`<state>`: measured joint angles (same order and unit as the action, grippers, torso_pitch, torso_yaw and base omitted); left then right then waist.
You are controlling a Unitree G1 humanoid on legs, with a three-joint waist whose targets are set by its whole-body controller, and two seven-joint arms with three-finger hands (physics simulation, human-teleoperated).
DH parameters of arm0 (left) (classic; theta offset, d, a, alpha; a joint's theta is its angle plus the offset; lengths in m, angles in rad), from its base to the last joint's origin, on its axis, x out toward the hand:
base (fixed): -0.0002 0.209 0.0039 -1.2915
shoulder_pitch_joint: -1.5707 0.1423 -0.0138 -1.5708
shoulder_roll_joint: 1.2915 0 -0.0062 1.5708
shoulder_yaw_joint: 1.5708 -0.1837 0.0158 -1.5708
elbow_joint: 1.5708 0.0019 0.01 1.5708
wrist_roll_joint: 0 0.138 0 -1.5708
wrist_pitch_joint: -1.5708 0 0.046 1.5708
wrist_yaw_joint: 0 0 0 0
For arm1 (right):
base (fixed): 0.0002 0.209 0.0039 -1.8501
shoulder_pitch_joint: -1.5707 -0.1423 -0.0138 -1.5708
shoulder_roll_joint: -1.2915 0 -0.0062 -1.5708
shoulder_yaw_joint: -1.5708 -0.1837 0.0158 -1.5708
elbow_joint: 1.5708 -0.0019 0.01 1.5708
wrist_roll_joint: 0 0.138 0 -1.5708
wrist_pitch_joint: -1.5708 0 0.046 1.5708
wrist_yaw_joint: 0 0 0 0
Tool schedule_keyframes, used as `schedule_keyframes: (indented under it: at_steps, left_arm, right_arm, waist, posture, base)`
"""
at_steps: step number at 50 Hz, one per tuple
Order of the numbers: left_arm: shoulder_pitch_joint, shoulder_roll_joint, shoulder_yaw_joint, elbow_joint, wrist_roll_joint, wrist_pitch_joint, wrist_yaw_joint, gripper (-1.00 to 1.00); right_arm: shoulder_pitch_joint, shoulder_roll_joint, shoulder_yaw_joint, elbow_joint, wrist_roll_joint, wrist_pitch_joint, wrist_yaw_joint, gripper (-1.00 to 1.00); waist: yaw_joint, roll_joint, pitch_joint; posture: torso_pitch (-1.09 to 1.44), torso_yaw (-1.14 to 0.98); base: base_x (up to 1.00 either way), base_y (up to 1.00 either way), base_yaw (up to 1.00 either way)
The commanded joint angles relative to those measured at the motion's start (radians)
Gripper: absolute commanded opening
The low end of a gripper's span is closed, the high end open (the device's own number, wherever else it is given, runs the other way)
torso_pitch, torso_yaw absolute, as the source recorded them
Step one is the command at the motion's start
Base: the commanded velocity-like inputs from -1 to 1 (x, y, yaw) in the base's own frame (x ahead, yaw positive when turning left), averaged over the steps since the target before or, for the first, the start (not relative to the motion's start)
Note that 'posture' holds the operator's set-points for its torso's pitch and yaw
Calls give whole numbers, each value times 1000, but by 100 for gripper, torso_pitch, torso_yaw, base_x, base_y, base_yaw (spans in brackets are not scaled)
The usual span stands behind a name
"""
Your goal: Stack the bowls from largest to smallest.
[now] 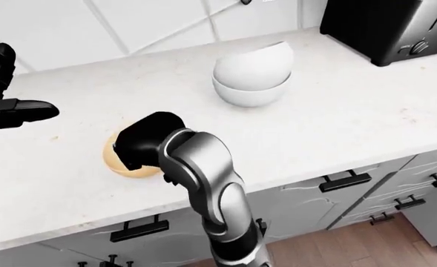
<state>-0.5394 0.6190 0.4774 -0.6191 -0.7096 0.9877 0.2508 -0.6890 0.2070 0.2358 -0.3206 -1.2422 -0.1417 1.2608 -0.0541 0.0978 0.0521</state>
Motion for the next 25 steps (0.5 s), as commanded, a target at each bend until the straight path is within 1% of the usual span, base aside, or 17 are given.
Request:
schedule_keyframes:
  at_steps: [1,5,7,10,14,16,17,19,25]
  left_arm:
    - [-20,15,18,-17,6,-29,1,100]
    - [-8,8,15,-17,15,-40,-6,100]
    - [-4,4,14,-13,24,-47,-12,100]
    - [-4,3,17,-12,26,-46,-16,100]
    - [0,-4,11,-7,40,-56,-25,100]
    - [0,-6,15,-18,36,-46,-21,100]
    - [-1,-5,15,-22,35,-41,-20,100]
    - [-4,-7,18,-22,32,-38,-18,100]
    - [-10,-1,17,-30,24,-29,-12,100]
  right_arm:
    - [-20,5,-3,-25,5,-12,-36,-7]
    - [-12,-1,-5,-6,3,-23,-63,-9]
    - [3,-5,-2,12,2,-34,-91,-29]
    - [16,-6,2,21,-1,-43,-108,-35]
    - [26,-4,4,33,-6,-52,-128,-58]
    - [22,-6,1,42,-4,-56,-137,-63]
    - [13,-8,-4,43,-4,-58,-140,-71]
    - [-14,-14,-18,50,-7,-54,-155,-100]
    - [-53,-27,-34,48,3,-44,-173,-100]
  waist:
    - [0,6,-24]
    - [1,5,-25]
    - [1,4,-27]
    - [3,3,-28]
    - [4,2,-30]
    - [5,2,-31]
    - [5,2,-32]
    - [5,1,-32]
    - [5,-1,-30]
  posture:
    - [0,0]
    - [0,0]
    - [0,0]
    - [0,0]
    - [0,0]
    - [0,0]
    - [0,0]
    - [0,0]
    - [0,0]
  base:
    - [0,0,0]
    - [0,0,0]
    - [0,0,0]
    - [0,0,0]
    - [0,0,0]
    - [0,0,0]
    - [0,0,0]
    - [0,0,0]
    - [0,0,0]
